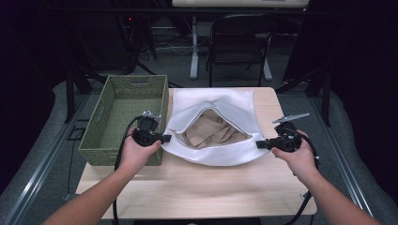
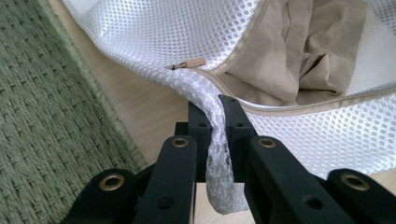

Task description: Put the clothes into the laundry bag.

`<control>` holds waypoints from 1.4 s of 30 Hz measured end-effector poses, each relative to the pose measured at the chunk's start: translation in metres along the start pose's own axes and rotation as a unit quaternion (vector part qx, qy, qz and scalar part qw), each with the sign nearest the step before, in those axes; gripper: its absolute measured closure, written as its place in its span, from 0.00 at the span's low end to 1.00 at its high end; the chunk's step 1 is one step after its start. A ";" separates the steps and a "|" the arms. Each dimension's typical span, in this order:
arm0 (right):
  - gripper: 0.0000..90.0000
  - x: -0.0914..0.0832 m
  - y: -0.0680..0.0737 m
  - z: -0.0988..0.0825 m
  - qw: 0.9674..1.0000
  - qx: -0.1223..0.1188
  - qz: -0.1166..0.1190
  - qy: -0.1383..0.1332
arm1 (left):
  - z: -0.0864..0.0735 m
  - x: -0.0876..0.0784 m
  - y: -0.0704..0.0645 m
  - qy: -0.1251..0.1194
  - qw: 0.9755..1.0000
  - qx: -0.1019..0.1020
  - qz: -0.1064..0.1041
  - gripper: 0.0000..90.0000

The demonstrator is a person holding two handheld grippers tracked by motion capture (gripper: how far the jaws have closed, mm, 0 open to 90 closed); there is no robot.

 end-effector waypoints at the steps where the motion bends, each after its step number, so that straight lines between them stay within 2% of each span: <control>1: 0.93 -0.001 -0.001 0.002 1.000 0.003 0.001 -0.001 | 0.001 -0.001 0.001 0.000 1.000 0.000 0.001 0.94; 10: 0.94 -0.011 -0.010 0.010 1.000 0.015 -0.006 -0.010 | 0.008 -0.011 0.015 -0.007 1.000 -0.008 0.011 0.94; 15: 0.94 -0.013 -0.014 0.014 1.000 0.018 -0.009 -0.014 | 0.012 -0.013 0.018 -0.008 1.000 -0.008 0.012 0.94; 19: 0.94 -0.014 -0.014 0.017 1.000 0.016 -0.013 -0.014 | 0.017 -0.015 0.020 -0.007 1.000 -0.003 0.018 0.94; 24: 0.94 -0.018 -0.014 0.023 1.000 0.017 -0.015 -0.021 | 0.021 -0.019 0.026 -0.015 1.000 -0.014 0.019 0.94; 29: 0.94 -0.020 -0.015 0.028 0.999 0.018 -0.014 -0.028 | 0.025 -0.022 0.028 -0.020 0.999 -0.016 0.020 0.94; 42: 0.94 -0.024 -0.014 0.036 0.999 0.015 -0.018 -0.024 | 0.034 -0.027 0.032 -0.020 0.999 -0.014 0.022 0.94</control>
Point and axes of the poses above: each handheld gripper's, and its own axes: x roughly forward along the jaws, z roughly out of its top, y roughly to its left, the point moved 8 cm from there along x, roughly forward along the jaws, and after that the axes turned 10 degrees about x, right-handed, at the moved point
